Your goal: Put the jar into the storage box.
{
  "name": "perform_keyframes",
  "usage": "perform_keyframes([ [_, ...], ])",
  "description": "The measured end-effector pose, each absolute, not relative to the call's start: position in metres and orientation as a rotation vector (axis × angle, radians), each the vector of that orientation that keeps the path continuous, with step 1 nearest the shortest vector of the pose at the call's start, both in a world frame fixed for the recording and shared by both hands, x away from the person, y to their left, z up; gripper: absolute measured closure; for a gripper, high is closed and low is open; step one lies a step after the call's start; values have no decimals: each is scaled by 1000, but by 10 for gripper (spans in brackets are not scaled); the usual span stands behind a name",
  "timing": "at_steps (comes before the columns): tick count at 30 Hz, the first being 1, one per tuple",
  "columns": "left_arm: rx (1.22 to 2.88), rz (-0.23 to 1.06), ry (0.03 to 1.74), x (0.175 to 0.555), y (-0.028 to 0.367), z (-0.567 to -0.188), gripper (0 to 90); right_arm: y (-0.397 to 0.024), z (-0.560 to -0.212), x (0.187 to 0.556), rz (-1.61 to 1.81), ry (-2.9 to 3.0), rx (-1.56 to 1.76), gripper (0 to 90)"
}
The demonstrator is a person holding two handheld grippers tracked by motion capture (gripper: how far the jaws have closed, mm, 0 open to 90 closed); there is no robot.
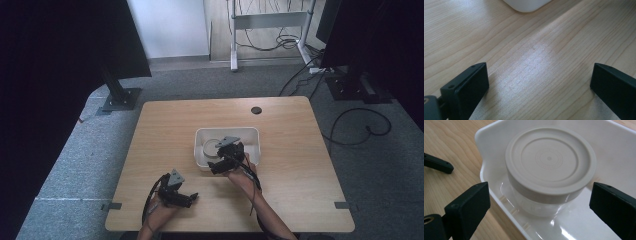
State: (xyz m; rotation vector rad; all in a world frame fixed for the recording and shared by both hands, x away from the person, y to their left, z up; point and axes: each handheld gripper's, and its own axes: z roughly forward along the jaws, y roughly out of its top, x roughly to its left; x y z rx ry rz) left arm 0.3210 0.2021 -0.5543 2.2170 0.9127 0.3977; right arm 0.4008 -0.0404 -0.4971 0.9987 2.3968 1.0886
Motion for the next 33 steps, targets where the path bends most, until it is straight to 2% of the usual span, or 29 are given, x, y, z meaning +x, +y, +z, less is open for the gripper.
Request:
perform_keyframes([
  [33, 2213, 398, 915, 321, 202, -554, 17, -87, -499, 373, 1100, 2381, 966, 38],
])
